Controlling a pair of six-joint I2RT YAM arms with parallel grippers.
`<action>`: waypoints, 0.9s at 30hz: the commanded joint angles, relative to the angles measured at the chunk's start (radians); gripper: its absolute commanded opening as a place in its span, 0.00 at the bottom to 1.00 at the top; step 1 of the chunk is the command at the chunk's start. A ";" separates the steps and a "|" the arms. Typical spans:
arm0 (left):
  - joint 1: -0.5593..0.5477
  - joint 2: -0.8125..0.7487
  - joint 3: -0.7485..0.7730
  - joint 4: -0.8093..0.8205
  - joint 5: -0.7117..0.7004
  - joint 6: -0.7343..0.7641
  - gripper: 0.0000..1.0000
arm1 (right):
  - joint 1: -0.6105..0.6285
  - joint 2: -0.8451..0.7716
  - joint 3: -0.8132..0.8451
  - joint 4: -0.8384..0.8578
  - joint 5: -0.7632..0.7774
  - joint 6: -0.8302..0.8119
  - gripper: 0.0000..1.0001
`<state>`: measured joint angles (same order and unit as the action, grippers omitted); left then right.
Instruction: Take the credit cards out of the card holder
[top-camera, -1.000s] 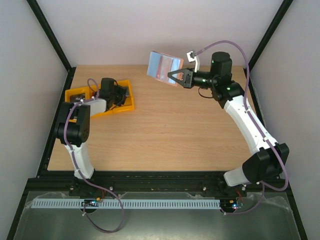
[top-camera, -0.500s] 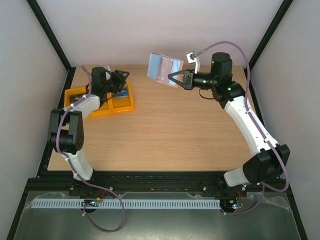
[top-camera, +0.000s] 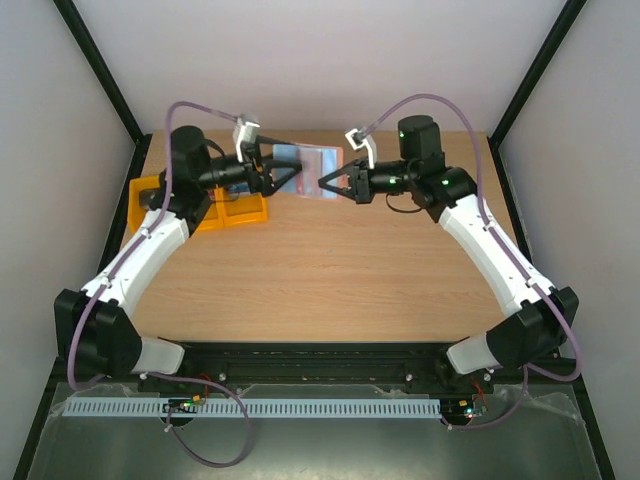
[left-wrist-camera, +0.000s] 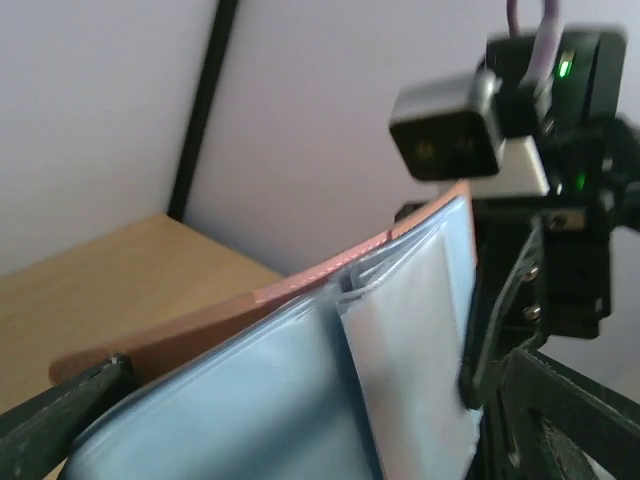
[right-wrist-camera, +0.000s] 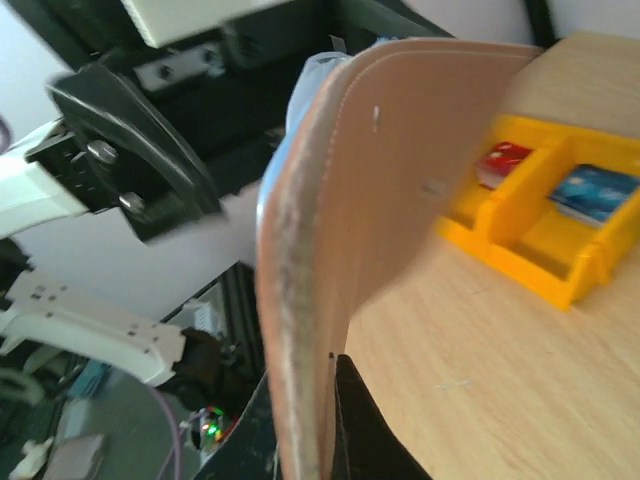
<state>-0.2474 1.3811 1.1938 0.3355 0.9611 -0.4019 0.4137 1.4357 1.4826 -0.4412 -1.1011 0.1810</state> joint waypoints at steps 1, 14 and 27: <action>-0.045 -0.029 -0.042 -0.174 0.022 0.181 1.00 | 0.051 -0.024 0.007 0.034 -0.058 -0.016 0.02; -0.094 -0.114 -0.112 0.047 0.203 0.005 0.34 | 0.093 -0.119 -0.102 0.268 -0.106 0.120 0.02; -0.095 -0.168 -0.126 0.066 0.256 0.010 0.03 | 0.062 -0.134 -0.105 0.323 -0.063 0.156 0.20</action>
<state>-0.3386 1.2304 1.0828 0.3679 1.1767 -0.4061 0.4866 1.3270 1.3621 -0.2092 -1.1801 0.3050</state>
